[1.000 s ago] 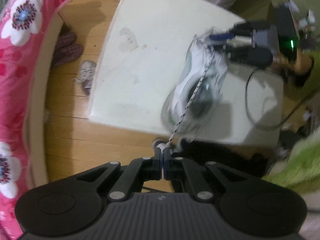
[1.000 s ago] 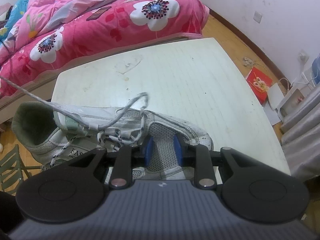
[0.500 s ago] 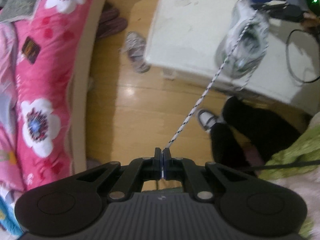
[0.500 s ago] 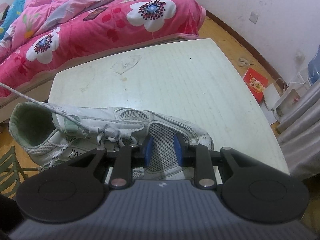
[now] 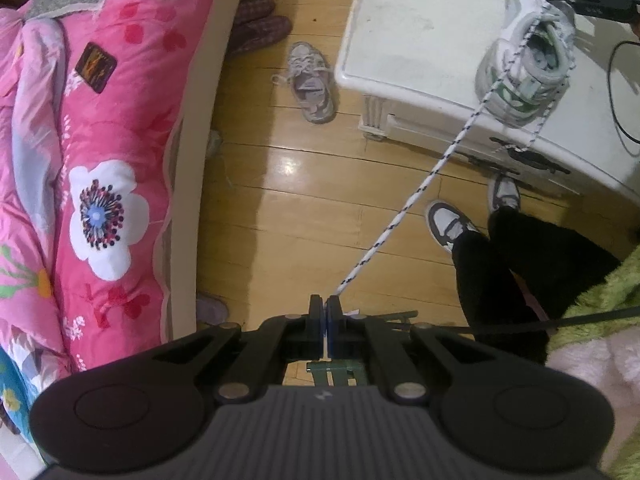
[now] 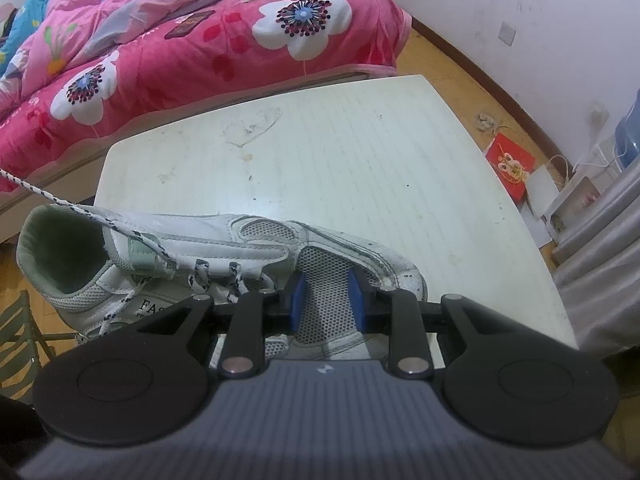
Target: Lace up shoes with both hands
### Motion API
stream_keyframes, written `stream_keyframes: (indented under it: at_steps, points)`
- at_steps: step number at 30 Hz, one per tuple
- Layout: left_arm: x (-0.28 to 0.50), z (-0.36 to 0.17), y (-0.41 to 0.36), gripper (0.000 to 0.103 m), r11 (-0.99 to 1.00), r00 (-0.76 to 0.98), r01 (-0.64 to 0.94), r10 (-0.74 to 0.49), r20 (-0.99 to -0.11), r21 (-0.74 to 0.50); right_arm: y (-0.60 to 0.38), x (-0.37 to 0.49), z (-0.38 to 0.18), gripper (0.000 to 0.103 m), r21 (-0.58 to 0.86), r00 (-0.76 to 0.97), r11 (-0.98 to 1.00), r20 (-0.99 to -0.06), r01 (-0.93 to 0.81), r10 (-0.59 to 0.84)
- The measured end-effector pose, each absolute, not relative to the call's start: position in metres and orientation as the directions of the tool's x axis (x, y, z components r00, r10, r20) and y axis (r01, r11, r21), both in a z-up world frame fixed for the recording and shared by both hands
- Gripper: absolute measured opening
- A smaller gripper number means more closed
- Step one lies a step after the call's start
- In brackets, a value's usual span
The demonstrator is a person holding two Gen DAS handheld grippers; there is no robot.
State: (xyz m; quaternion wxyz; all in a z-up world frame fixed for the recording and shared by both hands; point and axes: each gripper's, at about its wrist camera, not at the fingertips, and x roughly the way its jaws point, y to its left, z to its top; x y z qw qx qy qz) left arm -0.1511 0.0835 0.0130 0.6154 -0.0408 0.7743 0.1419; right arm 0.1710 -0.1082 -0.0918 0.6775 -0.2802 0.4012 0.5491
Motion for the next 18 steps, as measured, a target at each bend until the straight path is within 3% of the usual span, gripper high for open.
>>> stream_keyframes:
  at_steps: [3, 5, 7, 10, 14, 18]
  points:
    - [-0.149, 0.014, 0.082, 0.009, 0.957, -0.168, -0.276, 0.044, -0.985, 0.09, -0.107, 0.171, -0.091, 0.023, 0.06, 0.069, 0.232, -0.857, -0.971, 0.51]
    - [-0.145, 0.018, 0.076, 0.033, 0.955, -0.099, -0.294, 0.009, -0.995, 0.037, -0.106, 0.171, -0.09, 0.023, 0.06, 0.065, 0.227, -0.86, -0.972, 0.507]
    - [-0.141, 0.022, 0.068, 0.042, 0.954, -0.036, -0.299, 0.007, -0.999, 0.017, -0.107, 0.17, -0.087, 0.023, 0.057, 0.065, 0.221, -0.858, -0.974, 0.509]
    - [-0.135, 0.029, 0.057, 0.046, 0.94, 0.033, -0.339, 0.04, -0.999, 0.027, -0.115, 0.169, -0.077, 0.027, 0.067, 0.061, 0.225, -0.855, -0.972, 0.516]
    - [-0.122, 0.045, 0.042, 0.062, 0.895, 0.199, -0.446, 0.077, -0.977, -0.02, -0.14, 0.171, -0.051, 0.032, 0.176, 0.035, 0.317, -0.826, -0.932, 0.563]
    - [-0.098, 0.058, 0.014, 0.08, 0.886, 0.413, -0.452, 0.105, -0.905, -0.104, -0.168, 0.171, -0.027, 0.032, 0.35, -0.005, 0.417, -0.771, -0.839, 0.637]
